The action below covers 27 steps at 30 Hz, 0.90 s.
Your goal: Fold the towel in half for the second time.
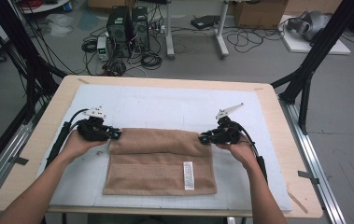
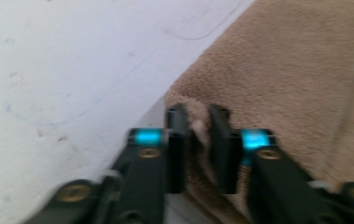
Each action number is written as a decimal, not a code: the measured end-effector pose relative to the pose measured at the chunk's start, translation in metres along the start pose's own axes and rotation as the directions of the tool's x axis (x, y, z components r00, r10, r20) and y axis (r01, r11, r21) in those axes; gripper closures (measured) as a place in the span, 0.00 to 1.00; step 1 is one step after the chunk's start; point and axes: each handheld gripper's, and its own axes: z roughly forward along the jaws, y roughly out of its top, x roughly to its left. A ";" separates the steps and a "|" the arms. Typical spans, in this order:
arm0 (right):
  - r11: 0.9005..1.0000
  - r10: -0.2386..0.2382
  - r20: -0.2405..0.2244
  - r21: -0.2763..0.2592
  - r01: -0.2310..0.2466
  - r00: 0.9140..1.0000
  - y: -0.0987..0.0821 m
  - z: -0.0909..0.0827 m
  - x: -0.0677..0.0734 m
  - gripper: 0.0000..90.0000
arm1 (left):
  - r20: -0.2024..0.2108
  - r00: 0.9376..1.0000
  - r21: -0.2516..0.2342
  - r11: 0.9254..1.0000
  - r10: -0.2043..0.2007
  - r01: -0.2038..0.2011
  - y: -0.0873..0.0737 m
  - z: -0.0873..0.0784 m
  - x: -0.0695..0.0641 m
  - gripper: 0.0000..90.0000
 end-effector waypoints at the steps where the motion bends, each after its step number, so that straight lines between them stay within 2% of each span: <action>1: 1.000 -0.009 -0.006 0.000 0.009 1.000 0.001 -0.002 0.002 0.88 | 0.004 1.000 -0.015 1.000 0.009 -0.009 0.001 -0.005 -0.003 0.93; 4: 0.998 -0.060 -0.020 -0.023 0.060 0.998 0.004 -0.016 0.016 0.89 | 0.016 0.999 -0.060 0.997 0.049 -0.048 0.004 -0.028 -0.016 0.94; 6: 0.993 -0.110 -0.039 -0.035 0.108 0.993 0.005 -0.028 0.032 0.89 | 0.037 0.995 -0.088 0.992 0.093 -0.090 0.003 -0.046 -0.031 0.94; 7: 0.991 -0.129 -0.067 -0.040 0.127 0.989 0.004 -0.034 0.041 0.89 | 0.063 0.991 -0.102 0.988 0.118 -0.112 0.000 -0.054 -0.041 0.93; 9: 0.981 -0.190 -0.136 -0.066 0.182 0.972 -0.001 -0.046 0.061 0.85 | 0.141 0.978 -0.103 0.984 0.156 -0.142 -0.007 -0.067 -0.058 0.92; 10: 0.976 -0.213 -0.158 -0.080 0.202 0.964 -0.004 -0.050 0.068 0.79 | 0.166 0.972 -0.104 0.983 0.168 -0.153 -0.011 -0.071 -0.065 0.86; 12: 0.975 -0.210 -0.211 -0.119 0.188 0.955 -0.008 -0.056 0.073 0.72 | 0.187 0.966 -0.104 0.981 0.178 -0.161 -0.015 -0.078 -0.072 0.71; 13: 0.975 -0.207 -0.207 -0.122 0.184 0.956 -0.009 -0.057 0.072 0.69 | 0.188 0.966 -0.109 0.981 0.179 -0.161 -0.016 -0.080 -0.074 0.68; 16: 0.984 -0.157 -0.157 -0.103 0.142 0.975 -0.009 -0.052 0.062 0.66 | 0.149 0.977 -0.106 0.985 0.154 -0.139 -0.016 -0.078 -0.067 0.63; 18: 0.990 -0.129 -0.092 -0.077 0.122 0.987 -0.007 -0.044 0.056 0.62 | 0.103 0.985 -0.102 0.987 0.135 -0.125 -0.016 -0.070 -0.060 0.63; 20: 0.994 -0.102 -0.016 -0.053 0.101 0.995 -0.005 -0.035 0.048 0.59 | 0.048 0.992 -0.080 0.991 0.114 -0.110 -0.015 -0.060 -0.051 0.63; 22: 0.995 -0.094 0.062 -0.030 0.096 0.994 -0.003 -0.028 0.041 0.56 | -0.018 0.996 -0.067 0.993 0.093 -0.094 -0.015 -0.048 -0.044 0.62; 23: 0.996 -0.080 0.096 -0.025 0.083 0.992 -0.003 -0.024 0.037 0.54 | -0.030 0.996 -0.062 0.994 0.083 -0.084 -0.015 -0.043 -0.040 0.62; 25: 0.998 -0.066 0.130 -0.009 0.068 0.989 -0.003 -0.017 0.030 0.50 | -0.076 0.994 -0.048 0.996 0.075 -0.079 -0.015 -0.032 -0.033 0.62; 27: 0.999 -0.045 0.143 -0.002 0.046 0.989 -0.004 -0.010 0.024 0.48 | -0.088 0.995 -0.037 0.998 0.053 -0.056 -0.016 -0.020 -0.026 0.59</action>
